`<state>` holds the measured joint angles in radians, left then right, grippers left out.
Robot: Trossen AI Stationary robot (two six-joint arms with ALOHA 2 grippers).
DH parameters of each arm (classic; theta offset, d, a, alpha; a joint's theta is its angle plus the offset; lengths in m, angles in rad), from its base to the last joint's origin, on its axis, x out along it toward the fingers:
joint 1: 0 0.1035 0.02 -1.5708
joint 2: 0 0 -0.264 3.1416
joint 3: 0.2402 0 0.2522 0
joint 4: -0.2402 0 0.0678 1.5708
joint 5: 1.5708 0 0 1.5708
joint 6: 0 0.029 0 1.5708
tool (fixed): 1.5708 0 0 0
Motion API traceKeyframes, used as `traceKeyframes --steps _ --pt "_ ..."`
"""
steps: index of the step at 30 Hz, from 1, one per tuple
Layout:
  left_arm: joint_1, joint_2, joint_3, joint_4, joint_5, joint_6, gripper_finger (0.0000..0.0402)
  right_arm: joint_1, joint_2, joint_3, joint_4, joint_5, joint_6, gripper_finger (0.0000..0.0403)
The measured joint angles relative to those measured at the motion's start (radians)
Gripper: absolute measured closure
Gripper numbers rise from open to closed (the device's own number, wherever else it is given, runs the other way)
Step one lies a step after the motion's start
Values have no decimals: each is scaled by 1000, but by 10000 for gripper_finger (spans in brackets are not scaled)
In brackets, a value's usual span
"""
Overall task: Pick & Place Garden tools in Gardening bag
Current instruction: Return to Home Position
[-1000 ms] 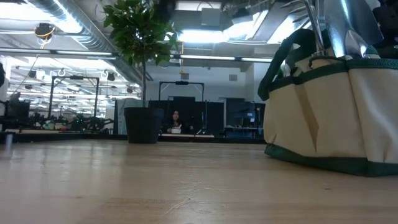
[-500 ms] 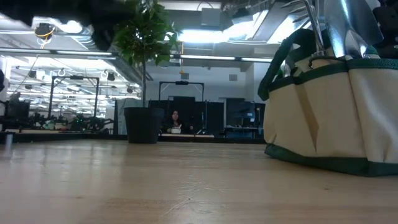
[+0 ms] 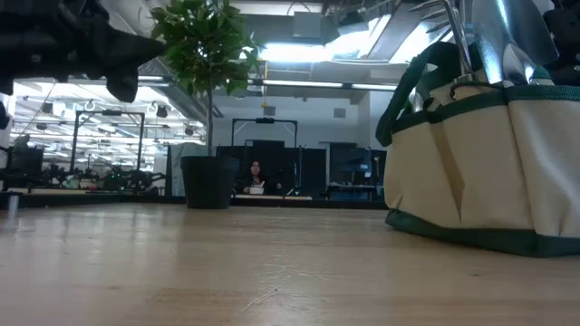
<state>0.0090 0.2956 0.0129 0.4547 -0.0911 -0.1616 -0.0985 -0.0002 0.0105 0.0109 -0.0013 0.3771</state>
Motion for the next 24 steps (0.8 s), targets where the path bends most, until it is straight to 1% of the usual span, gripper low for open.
traceKeyframes --steps 4,9,12,15,19,22,24 --pt "0 -68 -4 -66 -45 1 400 0 0 0 0 0 0 403" --pt "0 -134 -4 -166 -87 67 400 0 0 0 0 0 0 403" --pt "0 -172 -4 -280 -124 71 400 0 0 0 0 0 0 403" --pt "0 -211 -4 -403 -134 83 400 0 0 0 0 0 0 403" --pt "0 -220 -4 -411 -114 122 400 0 0 0 0 0 0 403" --pt "0 -220 -4 -410 -119 116 400 0 0 0 0 0 0 403" --pt "0 -221 -4 -410 -119 83 400 0 0 0 0 0 0 403"
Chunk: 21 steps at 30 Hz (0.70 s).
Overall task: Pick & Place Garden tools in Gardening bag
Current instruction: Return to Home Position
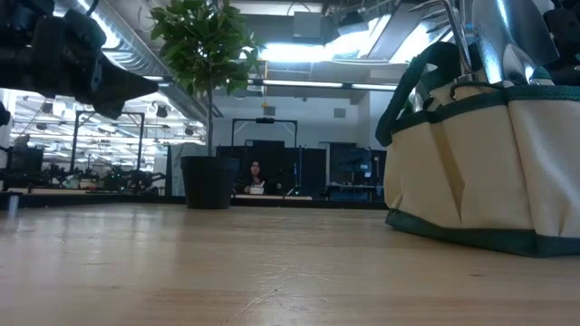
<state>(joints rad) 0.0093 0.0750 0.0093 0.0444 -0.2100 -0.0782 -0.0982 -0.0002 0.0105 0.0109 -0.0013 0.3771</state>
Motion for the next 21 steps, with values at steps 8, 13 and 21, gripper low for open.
traceKeyframes --steps 8,13,21 --pt "0 2 0 0 1 -163 400 0 0 0 0 0 0 403" --pt "0 2 0 0 1 -171 400 0 0 0 0 0 0 403" --pt "0 2 0 0 1 -171 400 0 0 0 0 0 0 403"
